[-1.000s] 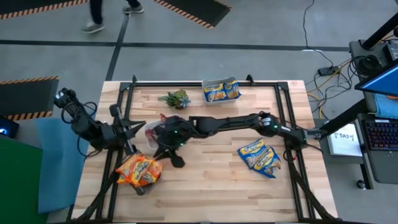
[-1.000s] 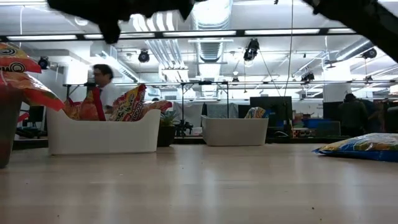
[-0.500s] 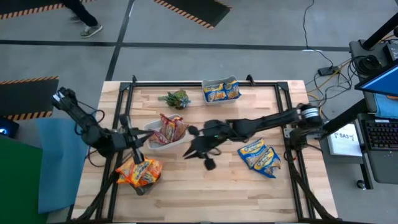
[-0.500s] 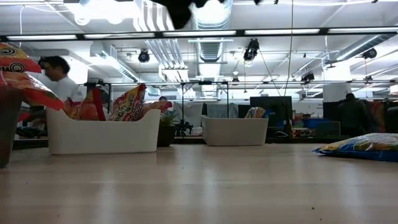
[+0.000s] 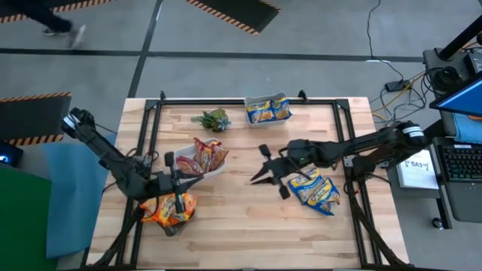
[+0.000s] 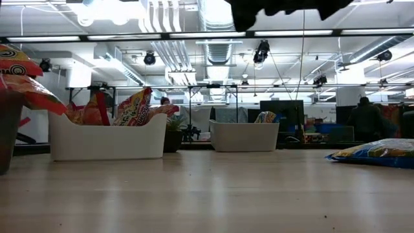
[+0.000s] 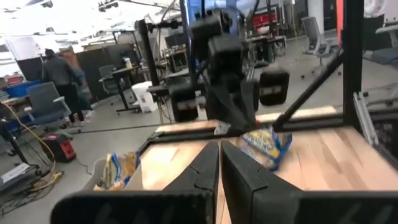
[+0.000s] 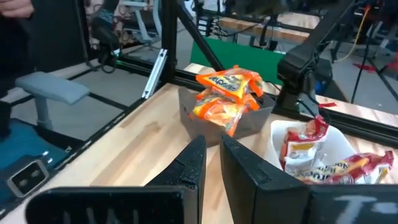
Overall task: Sort Maruchan noodles
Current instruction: Put the orange noodle pack into the black bin, then put the blue noodle pack into the gray bin
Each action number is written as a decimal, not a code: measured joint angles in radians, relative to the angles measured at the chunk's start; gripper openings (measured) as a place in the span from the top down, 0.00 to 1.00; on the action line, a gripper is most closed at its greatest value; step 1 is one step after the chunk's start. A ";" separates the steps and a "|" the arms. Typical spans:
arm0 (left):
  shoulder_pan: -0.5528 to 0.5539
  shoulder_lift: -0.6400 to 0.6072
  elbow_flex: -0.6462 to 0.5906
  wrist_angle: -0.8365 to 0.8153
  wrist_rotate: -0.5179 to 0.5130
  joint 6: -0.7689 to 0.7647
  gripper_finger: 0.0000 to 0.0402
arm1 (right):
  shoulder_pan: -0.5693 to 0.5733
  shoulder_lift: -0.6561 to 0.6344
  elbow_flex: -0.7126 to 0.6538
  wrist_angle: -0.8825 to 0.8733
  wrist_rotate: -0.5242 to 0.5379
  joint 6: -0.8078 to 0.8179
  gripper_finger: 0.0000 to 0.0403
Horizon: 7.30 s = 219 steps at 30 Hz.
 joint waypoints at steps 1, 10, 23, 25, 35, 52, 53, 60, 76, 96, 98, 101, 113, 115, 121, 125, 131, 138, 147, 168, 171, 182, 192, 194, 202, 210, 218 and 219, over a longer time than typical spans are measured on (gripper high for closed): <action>0.001 0.007 0.027 -0.018 0.000 -0.002 1.00 | 0.000 -0.022 -0.019 -0.001 -0.001 0.000 0.90; 0.005 0.073 0.366 -0.937 0.084 -0.577 1.00 | -0.001 -0.176 -0.113 -0.015 0.033 -0.065 0.91; 0.011 0.292 0.586 -1.772 0.876 -1.311 1.00 | -0.001 -0.243 -0.113 -0.040 0.048 -0.147 0.90; 0.011 0.306 0.565 -1.785 0.912 -1.317 1.00 | -0.001 -0.243 -0.113 -0.040 0.049 -0.151 0.91; 0.012 0.337 0.503 -1.937 0.900 -1.372 1.00 | -0.001 -0.243 -0.113 -0.040 0.049 -0.165 0.91; 0.013 0.335 0.354 -1.821 1.058 -1.399 1.00 | -0.001 -0.242 -0.113 -0.040 0.049 -0.166 0.91; 0.013 0.334 0.361 -1.825 1.057 -1.398 1.00 | -0.001 -0.242 -0.113 -0.040 0.049 -0.166 0.91; 0.015 0.321 0.467 -1.843 1.051 -1.417 1.00 | -0.001 -0.242 -0.113 -0.040 0.050 -0.168 0.90; 0.046 0.316 0.475 -1.711 0.994 -1.351 1.00 | -0.001 -0.242 -0.111 -0.045 0.114 0.056 0.91; 0.157 0.313 0.637 -1.126 0.269 -0.088 1.00 | 0.019 -0.166 -0.026 -0.875 0.127 0.734 0.91; 0.202 0.310 0.627 -1.132 0.269 -0.062 1.00 | 0.020 -0.157 0.004 -1.039 0.130 0.808 0.91; 0.268 0.310 0.600 -1.126 0.269 -0.051 1.00 | 0.023 -0.140 0.025 -1.239 0.131 0.907 0.91; 0.375 0.315 0.520 -1.087 0.270 -0.051 1.00 | 0.026 0.019 -0.053 -1.379 0.155 0.906 0.91; 0.375 0.315 0.521 -1.079 0.270 -0.051 1.00 | 0.026 0.062 -0.054 -1.338 0.183 0.870 0.91; 0.375 0.315 0.519 -1.040 0.270 -0.051 1.00 | 0.026 0.184 -0.051 -1.014 0.235 0.702 0.91; 0.375 0.315 0.515 -1.002 0.271 -0.053 1.00 | 0.024 0.227 -0.040 -0.708 0.337 0.628 0.91; 0.377 0.319 0.515 -0.966 0.290 -0.110 1.00 | -0.004 0.196 0.006 -0.549 0.339 0.519 0.91; 0.379 0.416 0.515 -0.830 0.349 -0.134 1.00 | -0.014 0.074 0.006 -0.615 0.336 0.508 0.91; 0.421 0.644 0.530 -0.643 0.391 -0.056 1.00 | -0.014 -0.146 -0.045 -0.838 0.334 0.670 0.90; 0.509 1.015 0.707 -0.573 0.677 0.000 1.00 | -0.014 -0.358 -0.419 -0.580 0.274 1.111 0.26; 0.514 1.051 0.723 -0.575 0.702 0.005 1.00 | -0.014 -0.325 -0.460 -0.480 0.274 1.138 0.20; 0.536 1.084 0.726 -0.556 0.735 -0.003 1.00 | -0.015 -0.108 -0.471 -0.216 0.272 1.126 0.13; 0.545 1.092 0.726 -0.556 0.769 -0.016 1.00 | -0.028 0.122 -0.471 0.185 0.201 1.118 0.13; 0.546 1.092 0.726 -0.556 0.769 -0.017 1.00 | -0.029 0.146 -0.471 0.233 0.191 1.114 0.15; 0.546 1.092 0.726 -0.558 0.769 -0.017 1.00 | -0.034 0.176 -0.471 0.262 0.173 1.094 0.44; 0.546 1.071 0.724 -0.587 0.768 0.003 1.00 | -0.034 0.143 -0.471 0.255 0.143 1.036 0.83; 0.547 0.952 0.724 -0.675 0.760 0.053 1.00 | -0.050 0.038 -0.471 0.250 0.140 0.977 0.95; 0.547 0.928 0.724 -0.693 0.759 0.060 1.00 | -0.056 0.019 -0.471 0.250 0.140 0.970 0.95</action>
